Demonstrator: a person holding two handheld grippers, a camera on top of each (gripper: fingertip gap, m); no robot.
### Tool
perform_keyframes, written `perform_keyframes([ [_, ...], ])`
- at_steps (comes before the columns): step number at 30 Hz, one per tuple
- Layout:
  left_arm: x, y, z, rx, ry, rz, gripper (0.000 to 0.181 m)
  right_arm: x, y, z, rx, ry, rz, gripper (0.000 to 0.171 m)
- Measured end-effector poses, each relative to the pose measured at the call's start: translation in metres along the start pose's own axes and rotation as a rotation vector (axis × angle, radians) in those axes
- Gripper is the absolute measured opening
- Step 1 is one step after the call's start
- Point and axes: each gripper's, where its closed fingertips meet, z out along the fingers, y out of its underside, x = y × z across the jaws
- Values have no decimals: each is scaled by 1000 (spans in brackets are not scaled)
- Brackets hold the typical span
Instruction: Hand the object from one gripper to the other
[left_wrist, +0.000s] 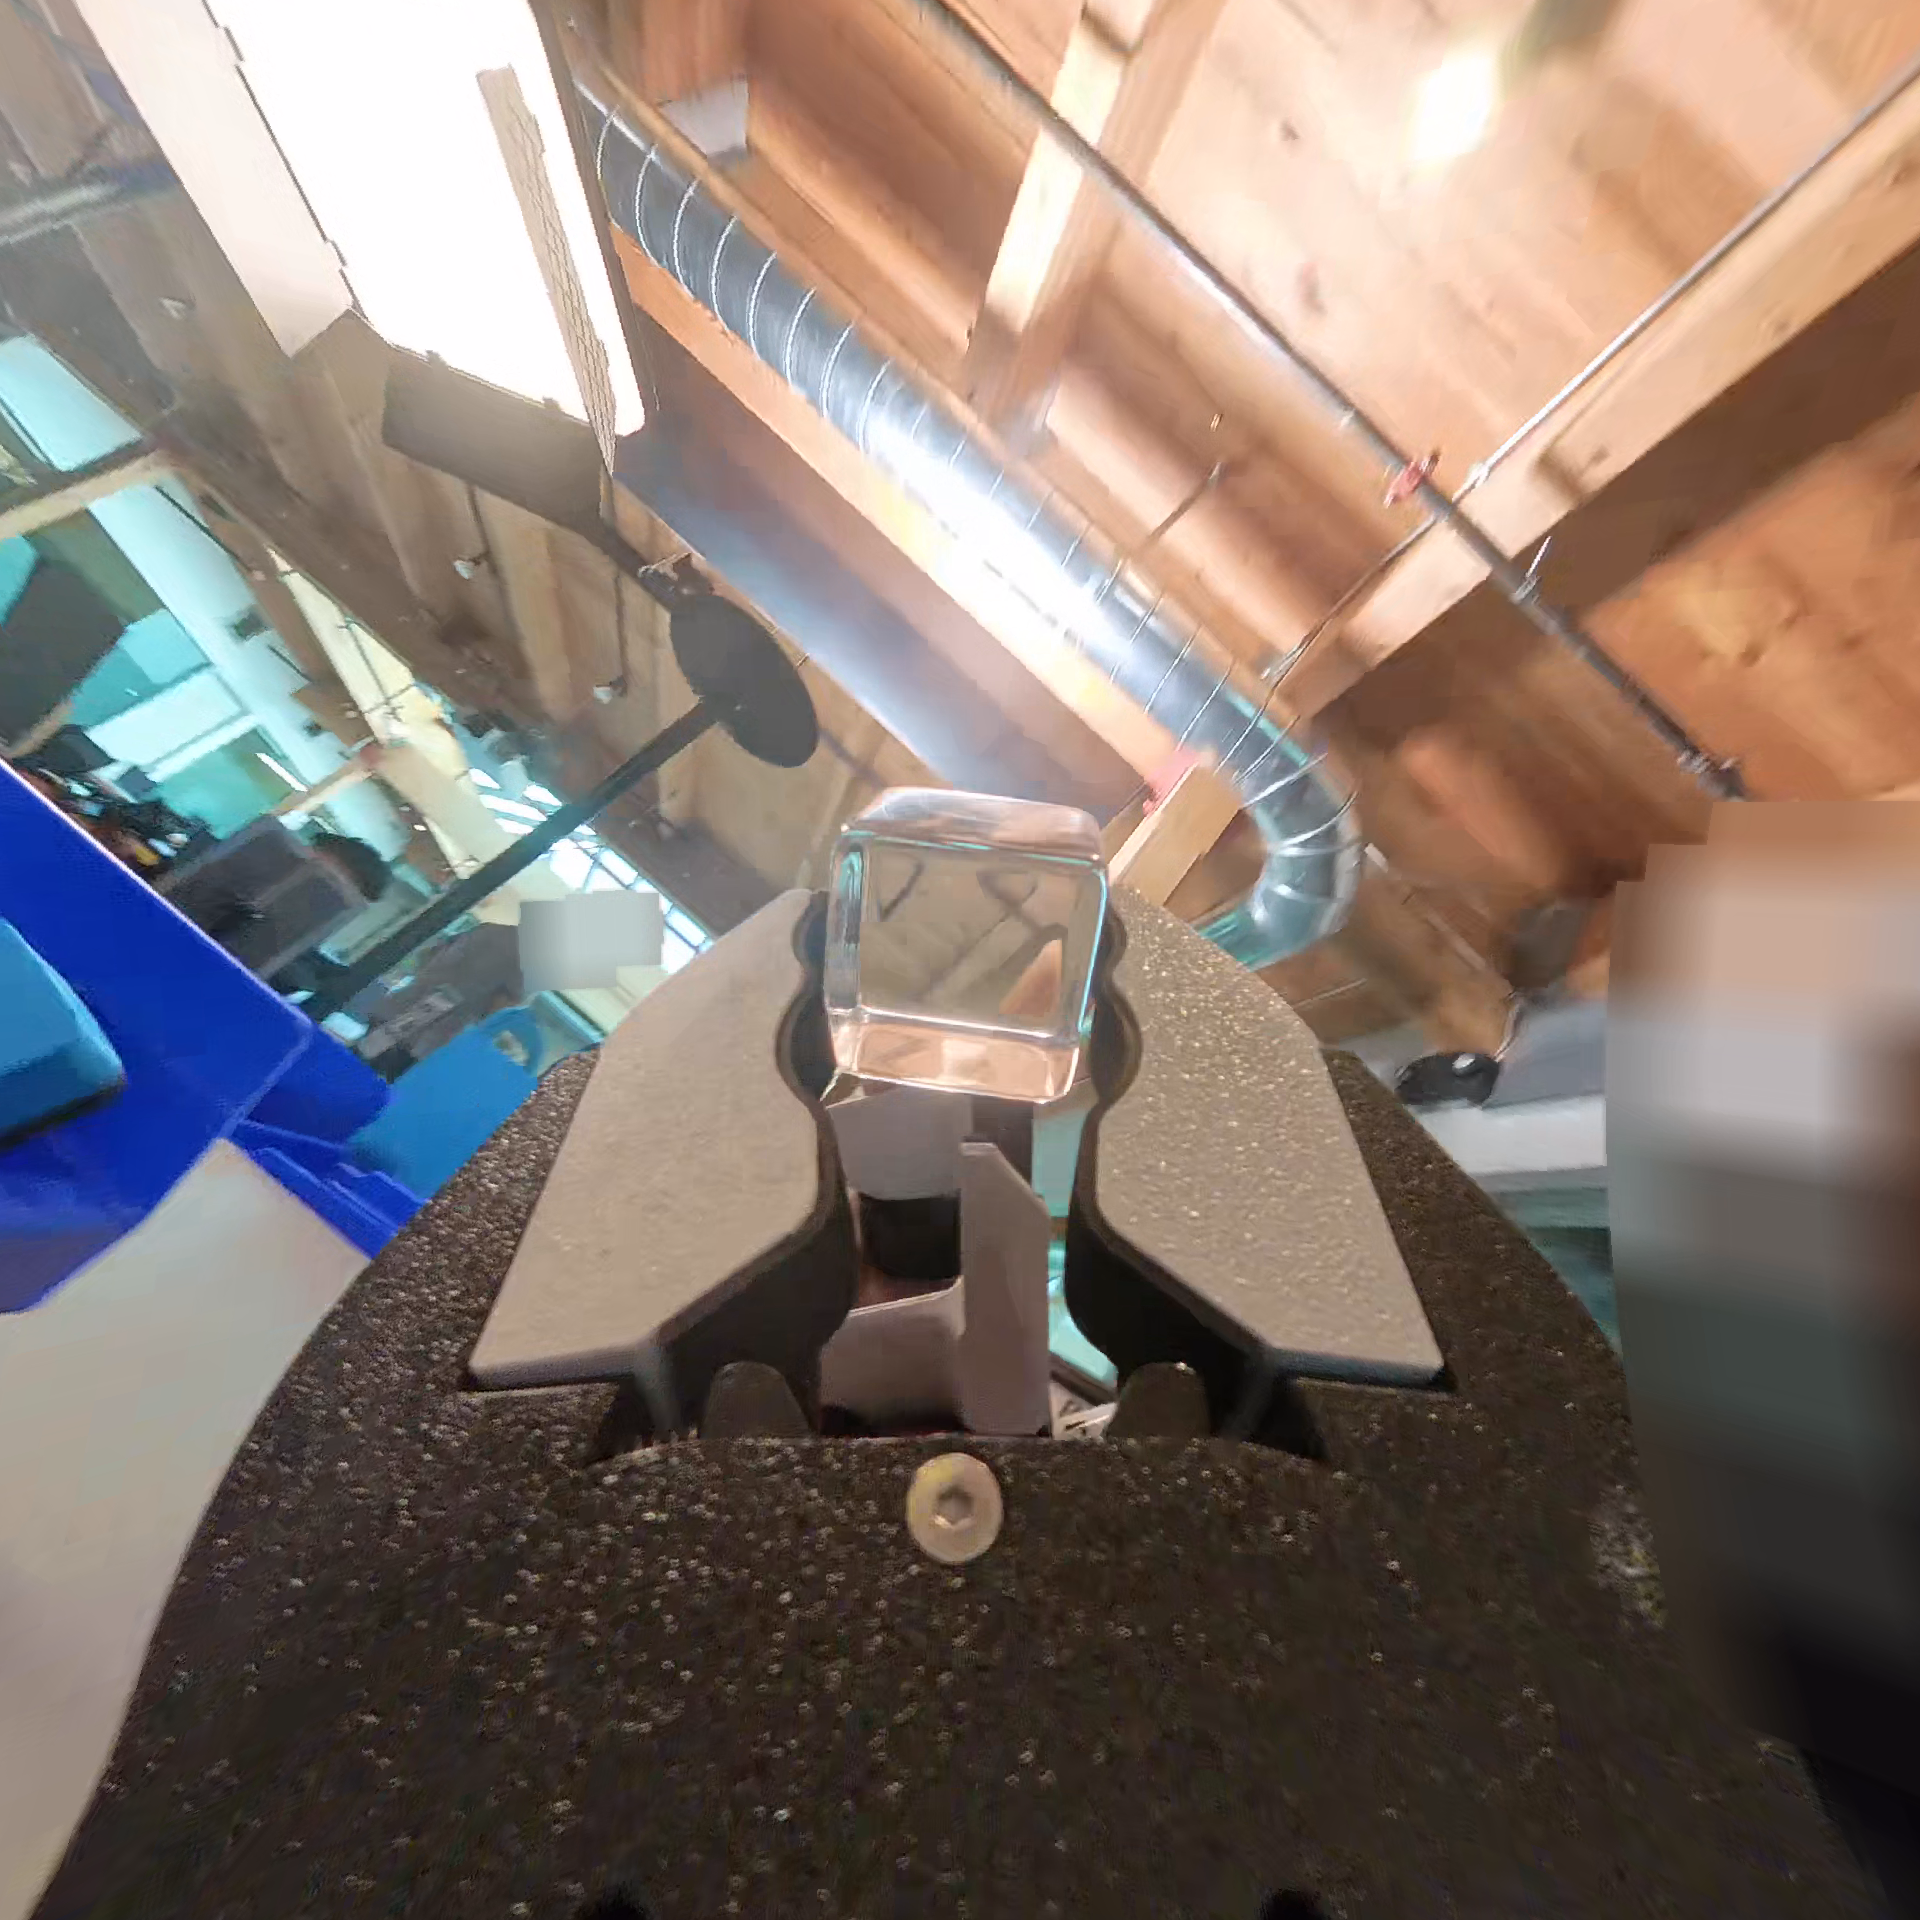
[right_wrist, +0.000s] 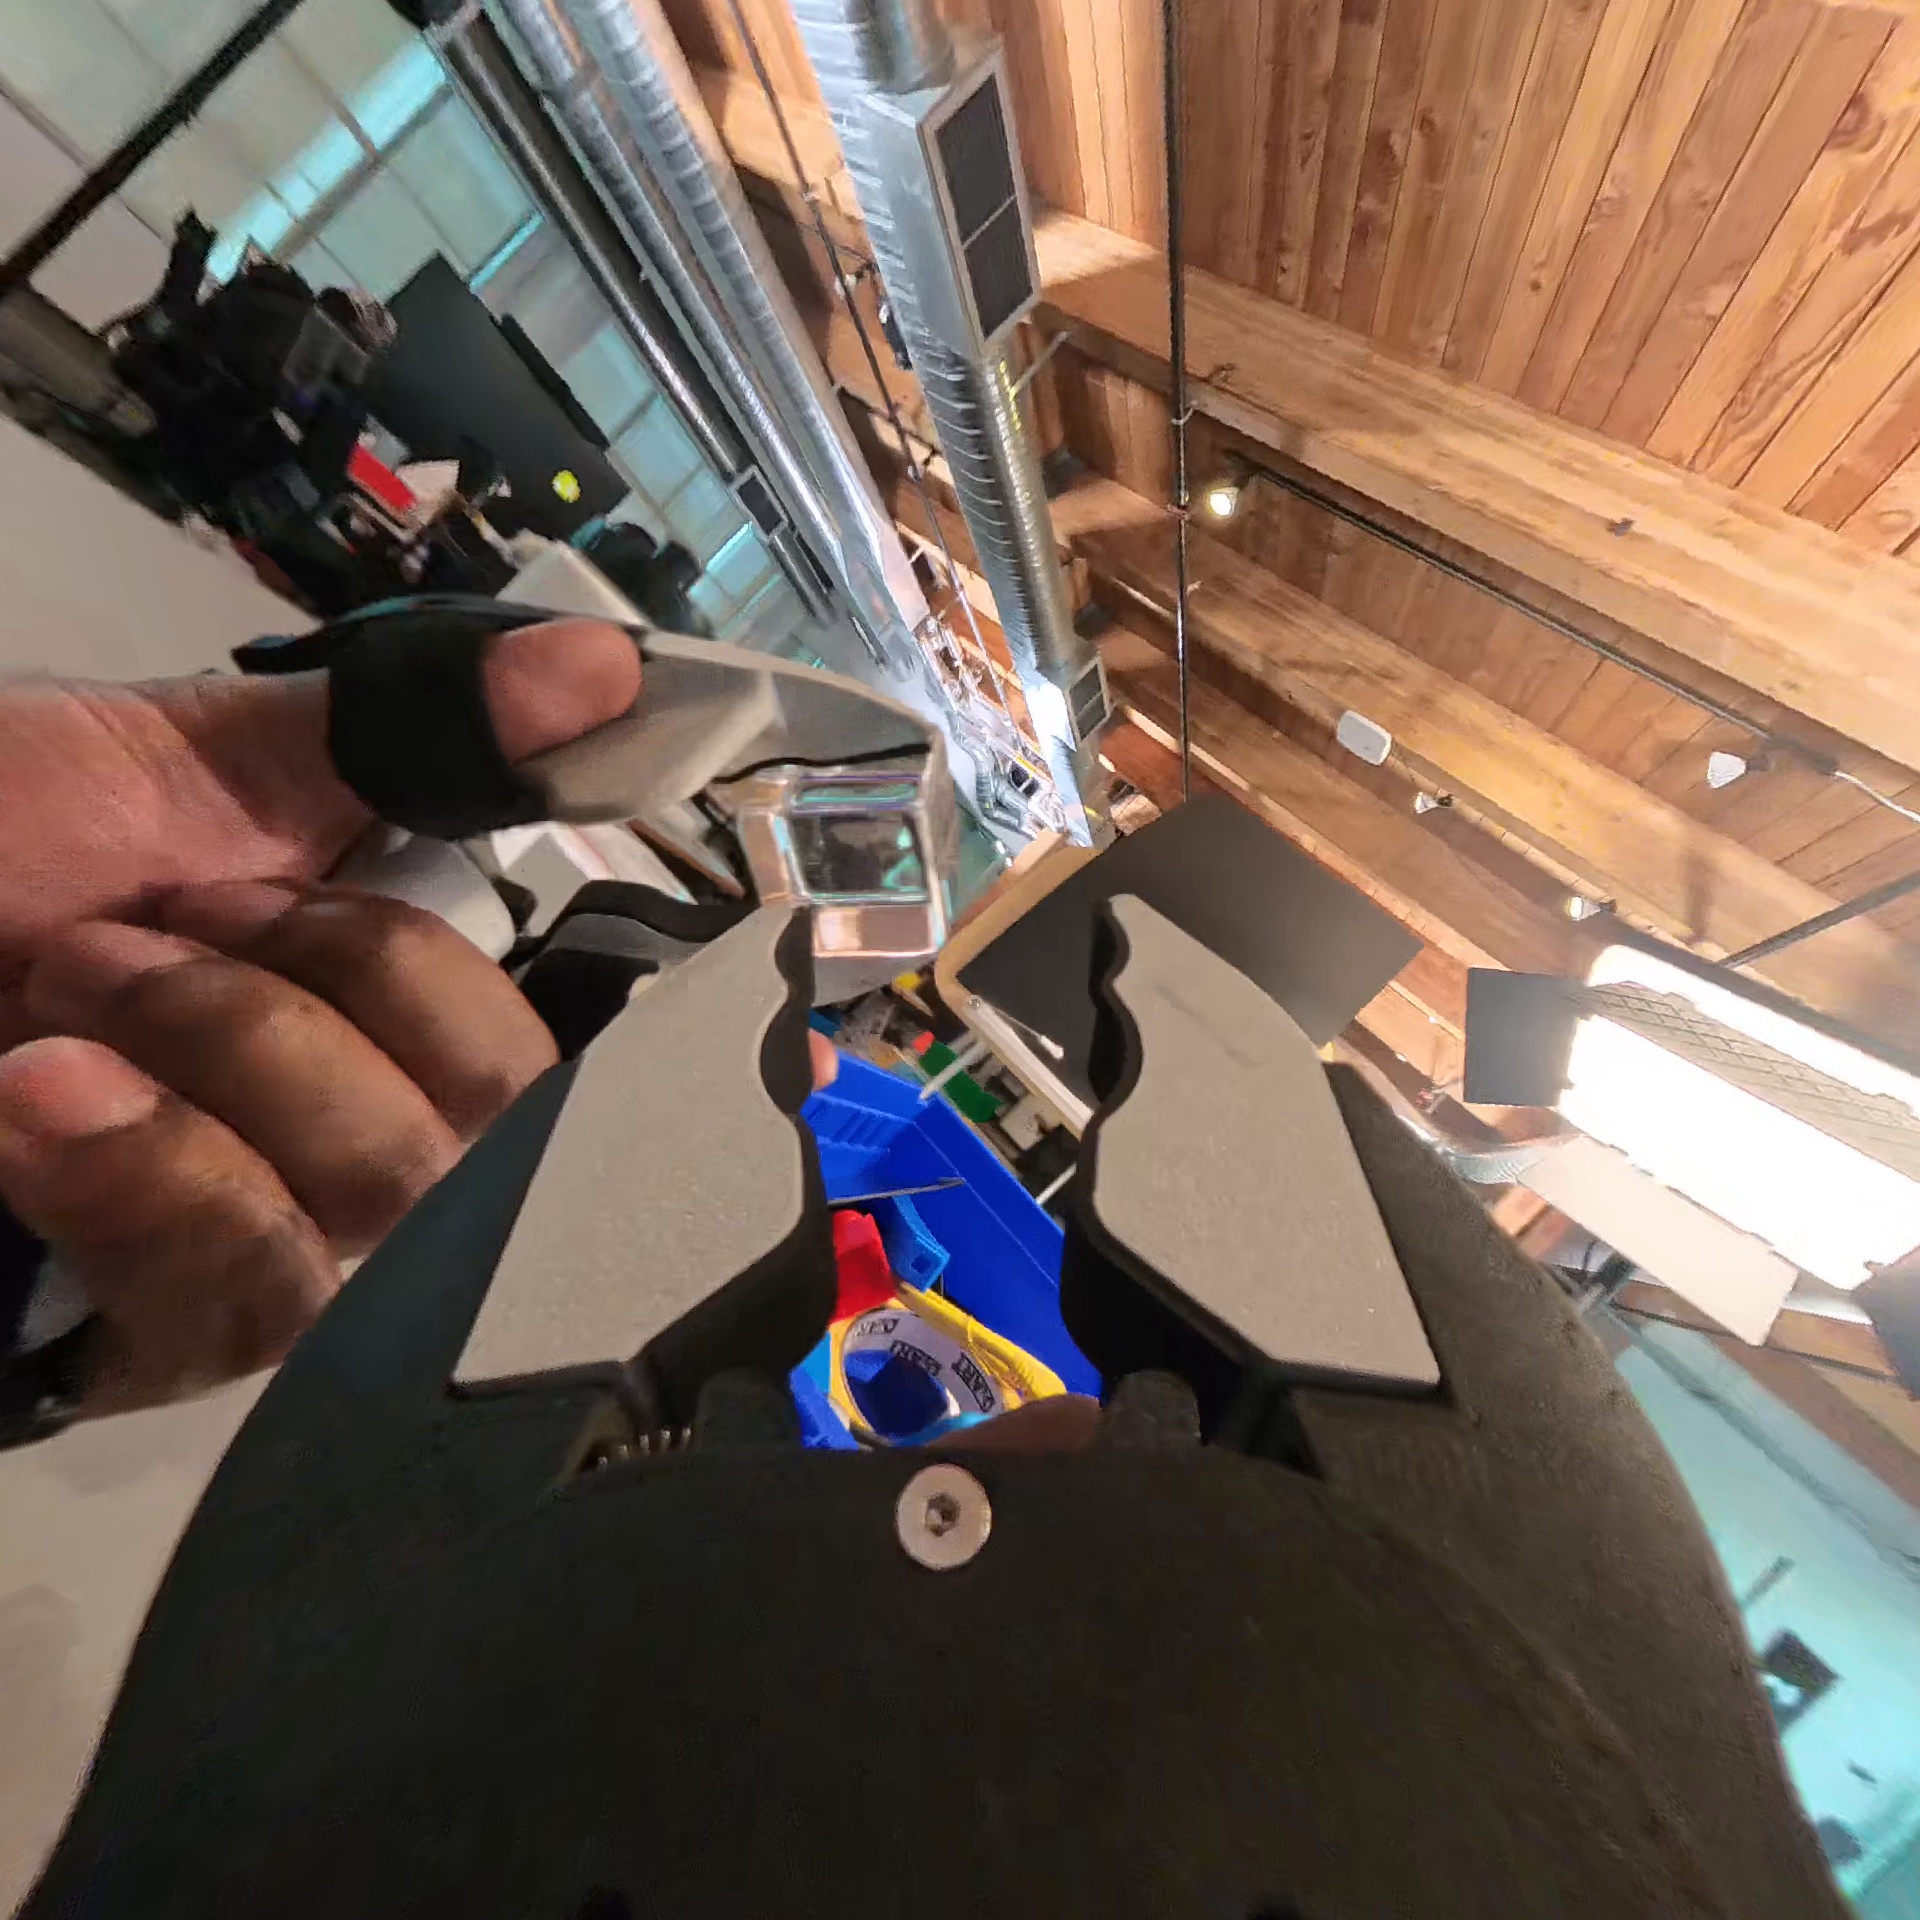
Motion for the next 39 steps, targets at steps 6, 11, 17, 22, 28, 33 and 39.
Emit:
perform_keyframes([
  [6, -8, 20, -1, 21, -18, -36, 47, -11, 7, 2, -49, -38, -10, 51],
  [11, -12, 28, 0, -51, -75, 87, 46, -20, 10, 3, -72, -66, -63, 52],
  [17, -20, 33, -1, -96, -113, 85, 46, -24, 17, 4, -95, -98, -53, 58],
  [22, -21, 43, 1, -188, -118, 58, 46, -23, 19, 1, -81, -163, 1, 64],
  [28, -26, 59, 1, -239, -130, -12, 46, -14, 27, -2, -93, -161, 4, 51],
  [33, -27, 60, 1, -249, -136, 24, 46, -14, 28, -3, -93, -186, 42, 48],
  [39, -19, 60, 3, -370, -135, 231, 56, -5, 27, -5, -63, -236, 267, 47],
])
